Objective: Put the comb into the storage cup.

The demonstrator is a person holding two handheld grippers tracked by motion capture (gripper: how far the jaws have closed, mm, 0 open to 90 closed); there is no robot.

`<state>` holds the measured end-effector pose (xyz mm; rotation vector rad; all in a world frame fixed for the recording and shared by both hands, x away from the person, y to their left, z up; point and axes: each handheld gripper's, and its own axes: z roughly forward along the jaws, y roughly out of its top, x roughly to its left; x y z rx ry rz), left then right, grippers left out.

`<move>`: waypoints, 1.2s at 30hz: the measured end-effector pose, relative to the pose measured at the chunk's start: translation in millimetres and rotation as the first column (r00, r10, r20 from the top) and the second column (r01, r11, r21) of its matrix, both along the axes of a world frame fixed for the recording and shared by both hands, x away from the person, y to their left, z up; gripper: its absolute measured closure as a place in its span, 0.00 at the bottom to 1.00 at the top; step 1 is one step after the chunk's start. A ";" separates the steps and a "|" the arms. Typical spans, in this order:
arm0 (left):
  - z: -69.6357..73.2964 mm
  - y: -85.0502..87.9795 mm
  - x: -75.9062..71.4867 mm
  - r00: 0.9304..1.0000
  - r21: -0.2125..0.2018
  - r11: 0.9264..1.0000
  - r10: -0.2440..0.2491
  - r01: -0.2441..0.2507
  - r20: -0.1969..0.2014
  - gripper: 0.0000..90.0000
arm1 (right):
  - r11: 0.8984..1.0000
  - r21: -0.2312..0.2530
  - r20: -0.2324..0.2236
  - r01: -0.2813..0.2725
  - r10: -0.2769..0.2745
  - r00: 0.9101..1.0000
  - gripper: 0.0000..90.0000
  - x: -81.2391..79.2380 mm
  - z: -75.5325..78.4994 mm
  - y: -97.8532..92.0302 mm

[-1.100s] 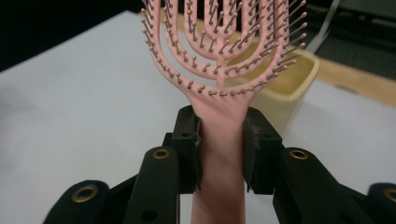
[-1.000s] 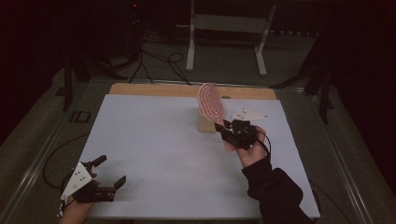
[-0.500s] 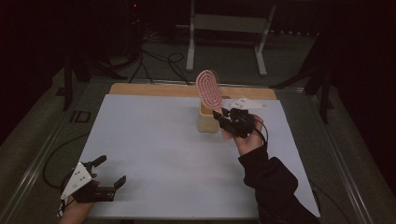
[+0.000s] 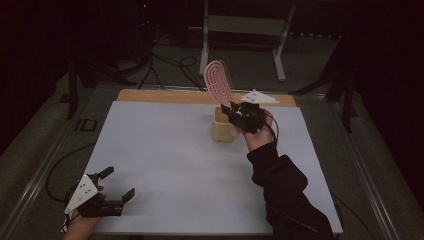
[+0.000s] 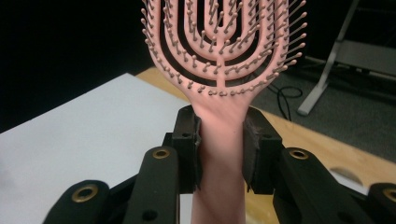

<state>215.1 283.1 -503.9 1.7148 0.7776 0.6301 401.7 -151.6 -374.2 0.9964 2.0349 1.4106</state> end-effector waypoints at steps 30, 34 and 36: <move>-0.7 0.9 -0.6 1.000 -0.007 1.000 -0.002 0.002 0.007 0.00 | 0.988 0.137 0.157 -0.076 0.054 0.986 0.77 63.4 -1.0 5.7; -1.0 1.1 -0.3 1.000 -0.006 1.000 -0.002 0.002 0.003 0.00 | 0.985 0.147 0.166 -0.085 0.061 0.984 0.77 70.7 -8.1 3.4; -0.9 1.2 -0.2 1.000 -0.007 1.000 -0.002 0.002 0.003 0.00 | 0.985 0.148 0.175 -0.089 0.062 0.983 0.77 73.2 -12.2 3.5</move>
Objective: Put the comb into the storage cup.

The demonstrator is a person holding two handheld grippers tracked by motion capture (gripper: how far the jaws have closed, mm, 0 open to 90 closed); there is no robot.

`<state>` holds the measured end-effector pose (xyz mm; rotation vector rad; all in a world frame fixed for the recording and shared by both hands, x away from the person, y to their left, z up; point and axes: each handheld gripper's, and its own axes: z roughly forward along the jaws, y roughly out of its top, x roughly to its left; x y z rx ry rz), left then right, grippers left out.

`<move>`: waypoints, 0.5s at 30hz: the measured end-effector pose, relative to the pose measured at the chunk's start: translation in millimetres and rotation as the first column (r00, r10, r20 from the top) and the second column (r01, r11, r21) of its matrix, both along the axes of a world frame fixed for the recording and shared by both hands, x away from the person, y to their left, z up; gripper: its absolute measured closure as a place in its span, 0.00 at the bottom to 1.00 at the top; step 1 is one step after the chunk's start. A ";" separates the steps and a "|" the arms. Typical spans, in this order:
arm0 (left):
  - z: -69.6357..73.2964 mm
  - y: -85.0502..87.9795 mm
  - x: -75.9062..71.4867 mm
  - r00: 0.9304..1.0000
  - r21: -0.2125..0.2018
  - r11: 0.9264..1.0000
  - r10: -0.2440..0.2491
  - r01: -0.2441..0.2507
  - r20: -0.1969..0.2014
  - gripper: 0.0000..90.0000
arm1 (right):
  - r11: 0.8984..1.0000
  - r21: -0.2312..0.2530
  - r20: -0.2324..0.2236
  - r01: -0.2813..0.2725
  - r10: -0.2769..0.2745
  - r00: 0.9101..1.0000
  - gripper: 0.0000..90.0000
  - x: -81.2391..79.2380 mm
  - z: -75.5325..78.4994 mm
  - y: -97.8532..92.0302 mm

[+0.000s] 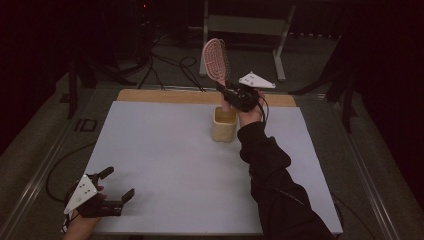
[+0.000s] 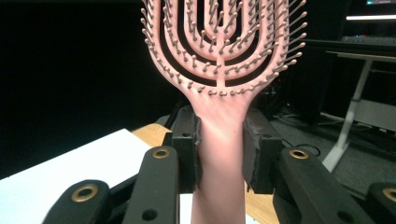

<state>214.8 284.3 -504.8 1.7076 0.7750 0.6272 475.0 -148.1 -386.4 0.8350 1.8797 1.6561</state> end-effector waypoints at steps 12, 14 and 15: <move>-0.1 0.2 0.0 1.000 -0.009 1.000 0.000 0.000 0.001 0.00 | 1.000 0.007 0.017 -0.022 0.022 1.000 0.77 4.8 -22.1 -1.9; -0.3 0.4 0.2 1.000 -0.004 1.000 0.001 -0.001 -0.002 0.00 | 1.000 0.007 0.010 -0.023 0.023 1.000 0.77 5.2 -25.9 -3.4; -0.4 0.2 0.2 1.000 -0.004 1.000 0.000 0.000 -0.002 0.00 | 1.000 0.008 0.005 -0.025 0.025 1.000 0.77 5.4 -27.7 -4.2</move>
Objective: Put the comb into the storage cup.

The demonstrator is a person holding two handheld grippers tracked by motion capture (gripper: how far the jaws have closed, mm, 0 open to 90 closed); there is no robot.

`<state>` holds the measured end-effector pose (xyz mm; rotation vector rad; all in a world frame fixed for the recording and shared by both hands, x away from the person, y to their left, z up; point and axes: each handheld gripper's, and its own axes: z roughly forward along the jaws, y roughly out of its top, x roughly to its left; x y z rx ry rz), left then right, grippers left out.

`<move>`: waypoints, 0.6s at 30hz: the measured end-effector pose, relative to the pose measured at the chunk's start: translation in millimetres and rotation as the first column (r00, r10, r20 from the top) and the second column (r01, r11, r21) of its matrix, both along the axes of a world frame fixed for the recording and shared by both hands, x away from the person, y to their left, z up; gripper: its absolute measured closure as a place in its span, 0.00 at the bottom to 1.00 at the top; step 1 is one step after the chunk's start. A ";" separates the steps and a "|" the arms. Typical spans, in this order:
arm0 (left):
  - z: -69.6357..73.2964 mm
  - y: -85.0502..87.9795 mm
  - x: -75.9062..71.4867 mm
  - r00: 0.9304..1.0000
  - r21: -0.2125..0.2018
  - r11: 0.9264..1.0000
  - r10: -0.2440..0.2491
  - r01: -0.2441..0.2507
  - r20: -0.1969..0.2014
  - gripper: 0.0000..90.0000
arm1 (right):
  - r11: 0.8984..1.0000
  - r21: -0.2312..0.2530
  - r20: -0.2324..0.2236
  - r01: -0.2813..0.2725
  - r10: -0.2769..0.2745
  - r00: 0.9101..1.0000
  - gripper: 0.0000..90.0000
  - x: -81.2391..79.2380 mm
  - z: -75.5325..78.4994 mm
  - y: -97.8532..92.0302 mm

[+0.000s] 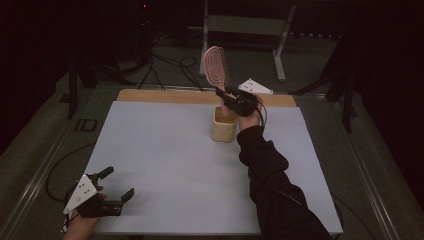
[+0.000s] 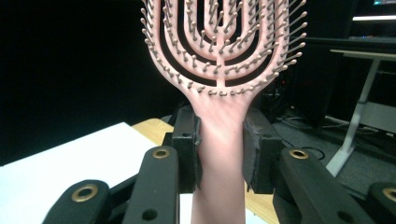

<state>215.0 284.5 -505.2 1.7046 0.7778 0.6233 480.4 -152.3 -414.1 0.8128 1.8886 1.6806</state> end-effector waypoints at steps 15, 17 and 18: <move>-0.4 0.0 0.5 1.000 0.001 1.000 0.000 0.000 -0.002 0.00 | 1.000 0.003 -0.010 -0.028 0.028 1.000 0.77 -4.0 -25.8 -5.9; -0.4 0.0 0.3 1.000 0.002 1.000 0.001 -0.001 -0.003 0.00 | 1.000 0.004 -0.012 -0.020 0.020 1.000 0.77 -4.7 -28.0 -6.6; -0.3 -0.1 0.2 1.000 0.004 1.000 0.001 -0.001 -0.001 0.00 | 1.000 0.011 -0.016 -0.024 0.024 1.000 0.77 -4.6 -29.4 -7.2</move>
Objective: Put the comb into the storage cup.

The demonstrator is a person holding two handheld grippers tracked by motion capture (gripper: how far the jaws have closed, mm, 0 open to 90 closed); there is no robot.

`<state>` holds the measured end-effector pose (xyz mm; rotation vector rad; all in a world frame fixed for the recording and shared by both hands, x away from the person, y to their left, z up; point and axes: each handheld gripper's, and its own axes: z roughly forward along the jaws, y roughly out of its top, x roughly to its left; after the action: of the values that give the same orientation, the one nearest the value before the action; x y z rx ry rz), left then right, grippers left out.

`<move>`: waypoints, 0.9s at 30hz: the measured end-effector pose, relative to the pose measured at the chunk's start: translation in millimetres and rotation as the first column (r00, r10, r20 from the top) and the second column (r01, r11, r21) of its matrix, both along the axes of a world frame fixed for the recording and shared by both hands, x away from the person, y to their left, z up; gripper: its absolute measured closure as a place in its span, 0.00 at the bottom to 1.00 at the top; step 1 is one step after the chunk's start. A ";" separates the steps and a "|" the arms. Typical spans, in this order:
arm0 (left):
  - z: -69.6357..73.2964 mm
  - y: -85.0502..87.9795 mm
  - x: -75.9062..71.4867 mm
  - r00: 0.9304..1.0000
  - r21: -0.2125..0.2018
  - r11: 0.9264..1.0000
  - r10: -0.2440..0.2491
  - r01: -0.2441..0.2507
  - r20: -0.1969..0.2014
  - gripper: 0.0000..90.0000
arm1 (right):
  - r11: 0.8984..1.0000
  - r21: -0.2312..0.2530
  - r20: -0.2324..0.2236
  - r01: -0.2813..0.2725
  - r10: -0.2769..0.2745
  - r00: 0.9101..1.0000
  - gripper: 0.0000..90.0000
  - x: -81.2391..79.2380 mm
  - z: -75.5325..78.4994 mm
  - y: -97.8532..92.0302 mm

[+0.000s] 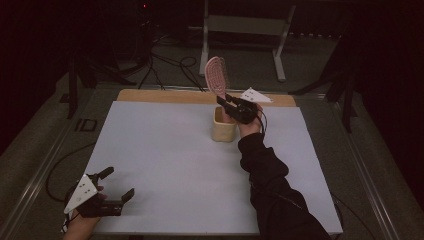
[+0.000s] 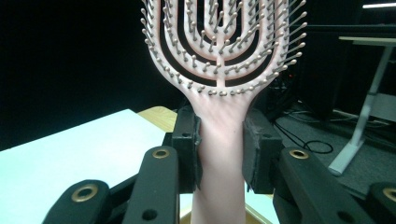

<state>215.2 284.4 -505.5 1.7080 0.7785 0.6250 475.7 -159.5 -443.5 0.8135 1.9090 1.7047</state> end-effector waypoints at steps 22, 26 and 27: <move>-0.3 -0.2 0.0 1.000 0.004 1.000 0.001 -0.001 -0.003 0.00 | 0.997 -0.070 0.010 0.045 -0.044 0.999 0.49 -22.3 -18.8 -4.0; -0.6 0.0 0.3 1.000 0.004 1.000 0.001 -0.001 -0.004 0.00 | 0.991 -0.126 0.011 0.042 -0.041 0.999 0.21 -24.1 -24.2 -2.3; -0.5 -0.2 0.2 1.000 0.003 1.000 0.001 -0.001 -0.004 0.00 | 0.992 -0.125 0.002 0.033 -0.033 0.999 0.17 -23.9 -24.3 -2.7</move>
<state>215.4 284.2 -506.0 1.7117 0.7810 0.6237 451.8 -162.2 -467.8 0.7929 1.9691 1.5482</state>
